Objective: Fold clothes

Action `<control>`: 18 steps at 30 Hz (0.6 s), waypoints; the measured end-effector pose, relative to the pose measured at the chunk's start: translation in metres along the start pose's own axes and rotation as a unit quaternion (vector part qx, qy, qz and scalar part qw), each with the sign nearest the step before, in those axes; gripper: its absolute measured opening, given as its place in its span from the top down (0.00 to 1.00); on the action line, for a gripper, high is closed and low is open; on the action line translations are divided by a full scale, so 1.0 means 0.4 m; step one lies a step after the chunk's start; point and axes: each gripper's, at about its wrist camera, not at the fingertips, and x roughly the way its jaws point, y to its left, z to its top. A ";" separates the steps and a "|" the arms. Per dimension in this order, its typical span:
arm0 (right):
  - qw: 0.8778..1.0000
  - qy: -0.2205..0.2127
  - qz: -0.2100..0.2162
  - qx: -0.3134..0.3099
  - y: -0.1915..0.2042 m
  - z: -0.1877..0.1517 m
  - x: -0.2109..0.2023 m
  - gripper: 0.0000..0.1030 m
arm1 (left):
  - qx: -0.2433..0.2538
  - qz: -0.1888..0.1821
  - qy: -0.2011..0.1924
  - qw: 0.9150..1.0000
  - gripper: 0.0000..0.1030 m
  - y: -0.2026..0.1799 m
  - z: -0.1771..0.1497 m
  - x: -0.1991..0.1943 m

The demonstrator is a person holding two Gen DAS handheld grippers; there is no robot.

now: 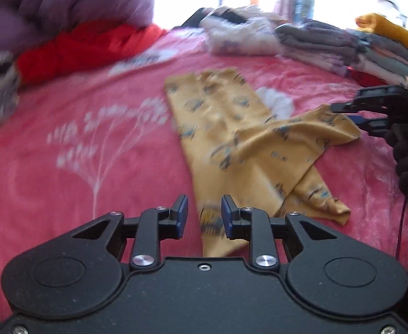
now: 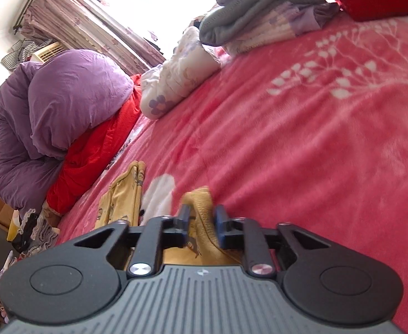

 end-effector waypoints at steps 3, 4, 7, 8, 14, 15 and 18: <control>1.000 -0.002 -0.001 0.009 -0.005 -0.008 -0.022 0.64 | -0.074 -0.024 0.022 0.997 0.76 0.039 -0.021 0.001; 1.000 -0.003 0.000 0.014 -0.008 -0.010 -0.030 0.59 | -0.101 -0.033 0.028 0.994 0.76 0.053 -0.028 0.001; 0.999 0.001 0.005 0.032 -0.023 -0.013 -0.039 0.55 | -0.188 -0.085 0.052 0.977 0.83 0.069 -0.055 0.013; 0.999 0.004 0.006 0.036 -0.026 -0.015 -0.037 0.55 | -0.220 -0.089 0.060 0.970 0.94 0.074 -0.067 0.014; 1.000 0.002 -0.008 0.004 -0.002 -0.028 -0.019 0.55 | -0.289 -0.090 0.063 0.951 0.93 0.080 -0.099 0.014; 1.000 0.003 -0.009 0.001 0.001 -0.028 -0.016 0.55 | -0.289 -0.097 0.062 0.951 0.90 0.082 -0.095 0.008; 1.000 0.002 -0.005 0.006 -0.004 -0.025 -0.015 0.55 | -0.213 -0.050 0.027 0.975 0.80 0.057 -0.056 -0.029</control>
